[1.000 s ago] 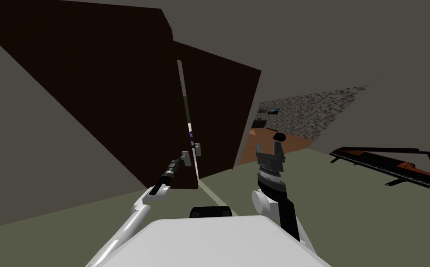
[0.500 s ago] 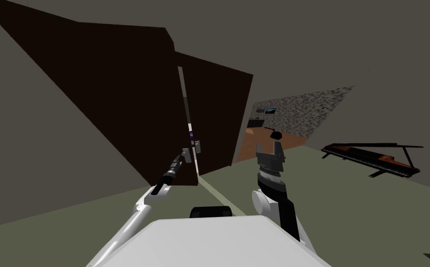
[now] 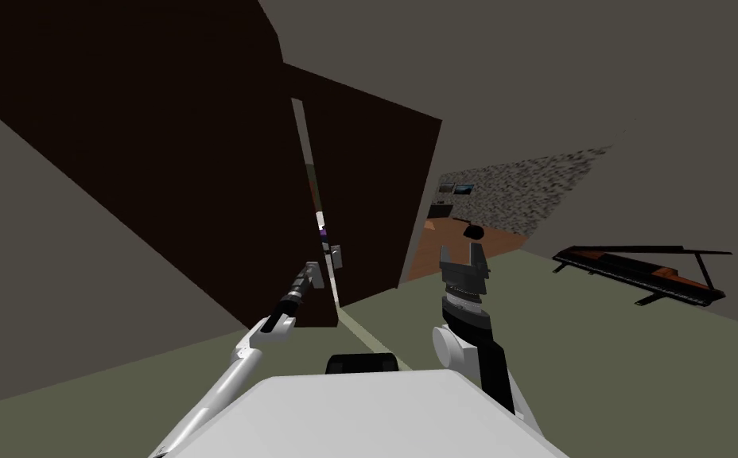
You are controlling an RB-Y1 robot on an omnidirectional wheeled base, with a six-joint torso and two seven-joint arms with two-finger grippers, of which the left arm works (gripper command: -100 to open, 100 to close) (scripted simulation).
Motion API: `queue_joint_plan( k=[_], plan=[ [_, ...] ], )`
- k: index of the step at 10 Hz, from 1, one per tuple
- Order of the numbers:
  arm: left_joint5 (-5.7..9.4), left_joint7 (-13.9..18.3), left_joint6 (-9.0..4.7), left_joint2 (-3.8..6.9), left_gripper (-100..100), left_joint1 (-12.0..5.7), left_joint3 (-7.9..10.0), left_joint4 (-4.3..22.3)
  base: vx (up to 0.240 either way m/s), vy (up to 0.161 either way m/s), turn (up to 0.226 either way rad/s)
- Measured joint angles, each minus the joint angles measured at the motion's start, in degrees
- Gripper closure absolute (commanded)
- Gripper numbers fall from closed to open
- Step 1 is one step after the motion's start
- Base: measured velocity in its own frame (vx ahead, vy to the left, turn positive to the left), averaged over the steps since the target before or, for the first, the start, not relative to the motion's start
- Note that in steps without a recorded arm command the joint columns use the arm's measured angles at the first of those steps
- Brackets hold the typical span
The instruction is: Pull the door open
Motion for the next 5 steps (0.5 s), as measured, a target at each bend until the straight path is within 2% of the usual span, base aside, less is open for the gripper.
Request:
queue_joint_plan(
  k=[1,5],
  plan=[
    [0.00,0.0,-0.04,-0.01,100,-0.07,0.02,0.1,-0.009,0.002,0.010],
    [-0.03,-0.1,0.04,0.07,100,-0.05,0.05,0.0,-0.023,0.001,0.000]
  ],
)
